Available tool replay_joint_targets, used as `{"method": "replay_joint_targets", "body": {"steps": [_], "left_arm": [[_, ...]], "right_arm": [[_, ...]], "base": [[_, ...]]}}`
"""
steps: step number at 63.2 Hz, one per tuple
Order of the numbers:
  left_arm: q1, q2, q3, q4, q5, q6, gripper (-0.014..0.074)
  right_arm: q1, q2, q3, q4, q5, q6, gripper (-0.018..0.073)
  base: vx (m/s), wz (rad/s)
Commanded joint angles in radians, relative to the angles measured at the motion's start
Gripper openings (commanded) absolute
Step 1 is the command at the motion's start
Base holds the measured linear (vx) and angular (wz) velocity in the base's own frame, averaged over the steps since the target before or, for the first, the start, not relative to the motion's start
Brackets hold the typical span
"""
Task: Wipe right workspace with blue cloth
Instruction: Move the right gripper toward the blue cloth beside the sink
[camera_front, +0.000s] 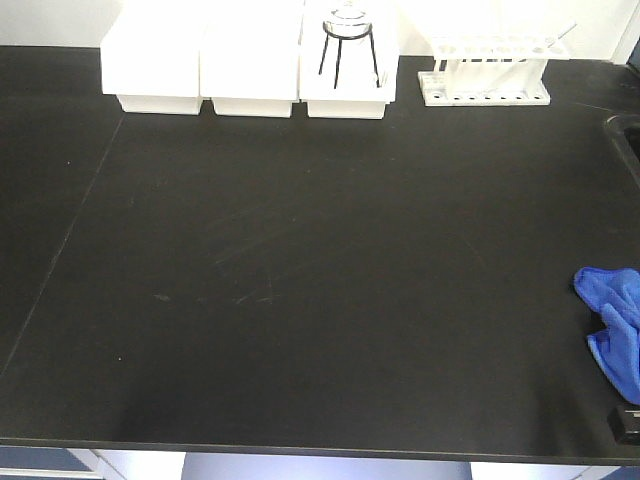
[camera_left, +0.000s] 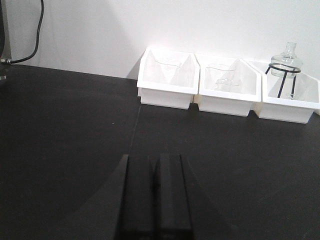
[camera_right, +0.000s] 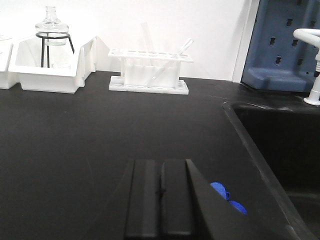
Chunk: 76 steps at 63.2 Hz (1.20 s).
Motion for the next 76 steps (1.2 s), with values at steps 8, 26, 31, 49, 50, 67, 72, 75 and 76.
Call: {"method": "replay_joint_targets", "body": {"steps": [8, 26, 31, 49, 50, 67, 72, 75, 76], "left_arm": [[-0.001, -0.016, 0.031, -0.006, -0.081, -0.008, -0.0006], [-0.001, -0.016, 0.031, -0.006, -0.081, -0.008, -0.0006], [-0.001, -0.016, 0.031, -0.006, -0.081, -0.008, -0.0006], [-0.001, -0.016, 0.031, -0.006, -0.081, -0.008, -0.0006], [-0.001, -0.016, 0.031, -0.006, -0.081, -0.008, -0.0006], [-0.001, -0.016, 0.031, -0.006, -0.081, -0.008, -0.0006], [-0.001, -0.016, 0.031, -0.006, -0.081, -0.008, -0.0006], [-0.001, -0.016, 0.031, -0.006, -0.081, -0.008, -0.0006], [-0.001, -0.016, 0.031, -0.006, -0.081, -0.008, -0.0006]], "right_arm": [[-0.005, -0.007, 0.020, -0.006, -0.082, -0.003, -0.0005], [-0.005, -0.007, 0.020, -0.006, -0.082, -0.003, -0.0005], [-0.005, -0.007, 0.020, -0.006, -0.082, -0.003, -0.0005], [-0.005, -0.007, 0.020, -0.006, -0.083, -0.003, -0.0005], [-0.005, -0.007, 0.020, -0.006, -0.086, -0.003, -0.0005], [-0.005, -0.007, 0.020, -0.002, -0.284, -0.001, -0.0005], [-0.005, -0.007, 0.019, 0.015, -0.409, 0.012, -0.0005], [-0.005, -0.007, 0.019, 0.024, -0.479, 0.021, -0.0005], [-0.005, -0.007, 0.019, 0.024, -0.497, 0.023, -0.0005]], "base": [[0.00, 0.00], [0.00, 0.00], [0.00, 0.00], [0.00, 0.00], [0.00, 0.00], [0.00, 0.00], [0.00, 0.00], [0.00, 0.00], [0.00, 0.00]]}}
